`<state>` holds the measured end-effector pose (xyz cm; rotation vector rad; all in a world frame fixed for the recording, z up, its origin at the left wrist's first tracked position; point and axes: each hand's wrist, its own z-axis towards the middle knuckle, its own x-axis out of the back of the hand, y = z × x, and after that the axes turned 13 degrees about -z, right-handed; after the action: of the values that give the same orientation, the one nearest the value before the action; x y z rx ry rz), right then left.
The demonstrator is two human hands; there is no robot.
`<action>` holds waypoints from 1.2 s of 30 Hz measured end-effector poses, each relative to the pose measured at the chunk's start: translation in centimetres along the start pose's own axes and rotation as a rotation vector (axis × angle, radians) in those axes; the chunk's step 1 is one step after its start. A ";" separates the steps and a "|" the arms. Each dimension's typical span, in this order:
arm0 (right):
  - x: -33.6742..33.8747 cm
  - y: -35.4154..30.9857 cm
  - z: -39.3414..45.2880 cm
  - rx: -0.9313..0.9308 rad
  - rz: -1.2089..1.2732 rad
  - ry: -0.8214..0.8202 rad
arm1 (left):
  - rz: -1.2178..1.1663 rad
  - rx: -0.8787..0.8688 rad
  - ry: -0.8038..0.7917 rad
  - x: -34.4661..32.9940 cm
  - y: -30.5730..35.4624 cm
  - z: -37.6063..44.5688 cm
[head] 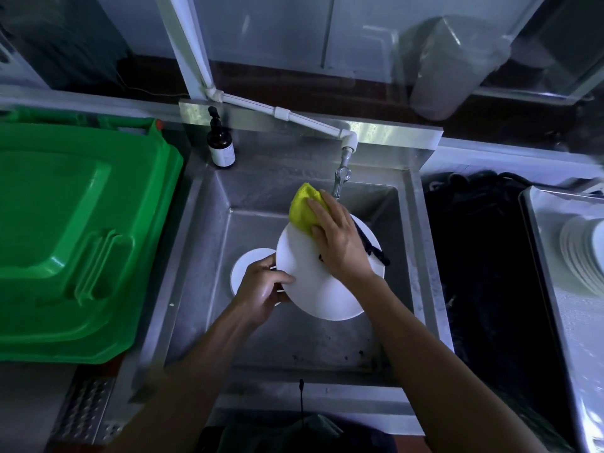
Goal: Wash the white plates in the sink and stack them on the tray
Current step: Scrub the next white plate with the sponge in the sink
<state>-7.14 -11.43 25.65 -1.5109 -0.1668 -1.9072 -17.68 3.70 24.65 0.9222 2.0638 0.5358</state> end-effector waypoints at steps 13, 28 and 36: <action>-0.2 2.7 -3.4 -0.209 -0.039 0.009 | -0.091 -0.091 0.090 -0.7 0.0 -0.4; -2.1 -3.7 -8.9 -0.347 0.193 -0.043 | -0.237 -0.124 0.207 -0.6 -0.8 0.6; -2.6 -7.2 -7.9 -0.344 0.345 -0.053 | -0.317 -0.135 0.192 -1.0 -0.5 -0.1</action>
<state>-17.44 -8.78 22.99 -1.6851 0.3943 -1.6744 -17.57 2.57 24.88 0.4662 2.2587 0.6005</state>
